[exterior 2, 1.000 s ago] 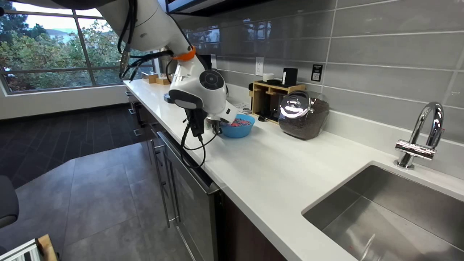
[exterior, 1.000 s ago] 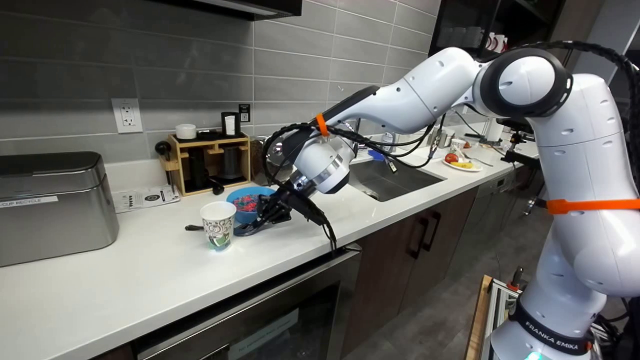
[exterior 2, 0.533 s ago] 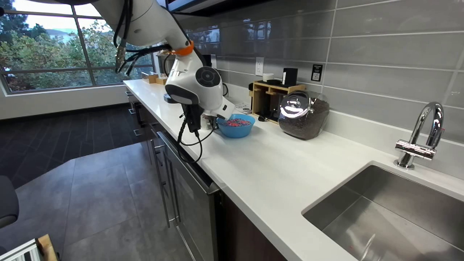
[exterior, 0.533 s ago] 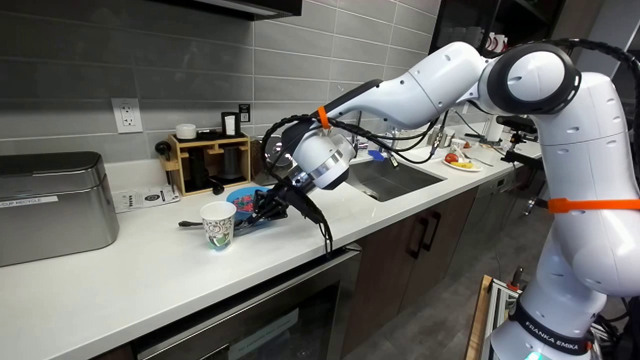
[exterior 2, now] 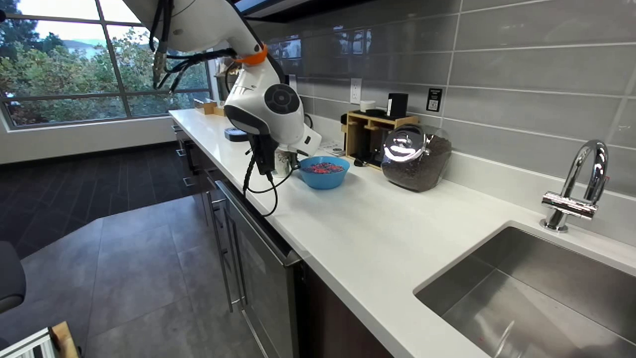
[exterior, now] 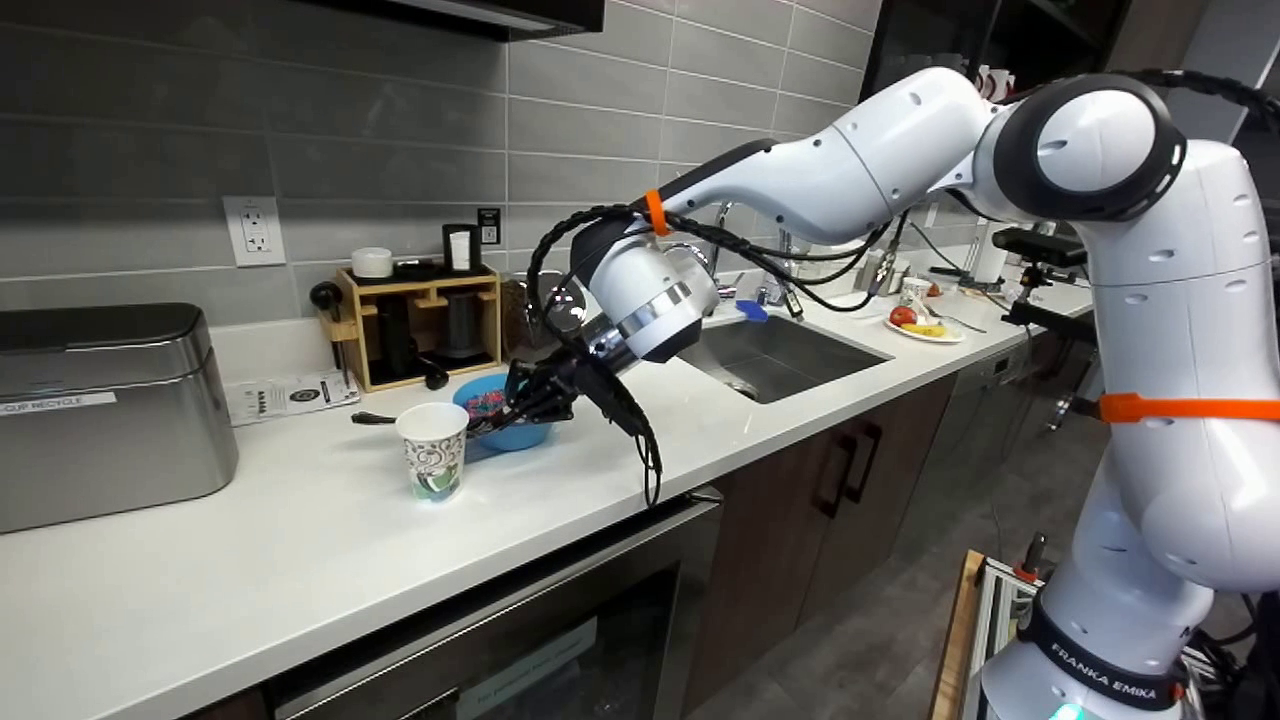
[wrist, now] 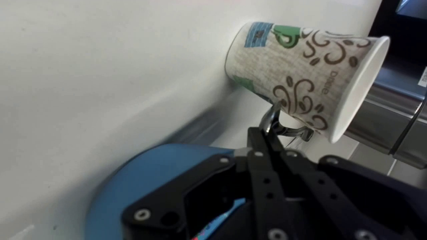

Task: Move the coffee cup to the left then move the fork to the right.

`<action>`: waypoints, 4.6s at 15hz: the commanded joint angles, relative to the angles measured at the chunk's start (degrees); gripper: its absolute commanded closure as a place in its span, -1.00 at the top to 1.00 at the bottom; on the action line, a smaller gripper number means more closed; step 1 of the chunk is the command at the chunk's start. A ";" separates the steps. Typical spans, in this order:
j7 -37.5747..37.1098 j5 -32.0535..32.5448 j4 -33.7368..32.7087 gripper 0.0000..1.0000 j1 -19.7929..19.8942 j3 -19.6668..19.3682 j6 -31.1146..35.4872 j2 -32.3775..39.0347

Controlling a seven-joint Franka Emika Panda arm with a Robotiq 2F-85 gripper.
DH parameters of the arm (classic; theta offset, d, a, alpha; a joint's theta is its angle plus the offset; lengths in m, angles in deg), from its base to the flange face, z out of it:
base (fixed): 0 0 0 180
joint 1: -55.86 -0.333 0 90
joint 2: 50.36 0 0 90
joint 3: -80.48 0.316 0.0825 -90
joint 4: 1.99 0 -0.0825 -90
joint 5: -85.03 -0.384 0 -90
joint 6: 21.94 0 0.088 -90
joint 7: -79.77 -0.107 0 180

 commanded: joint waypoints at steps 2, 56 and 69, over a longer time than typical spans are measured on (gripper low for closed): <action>6.18 -6.92 1.01 -0.98 1.28 0.91 -0.27 -2.61; 14.67 -24.02 26.40 0.94 12.20 -4.14 4.26 -24.25; 13.40 -27.00 27.29 1.00 5.06 5.72 37.79 -33.90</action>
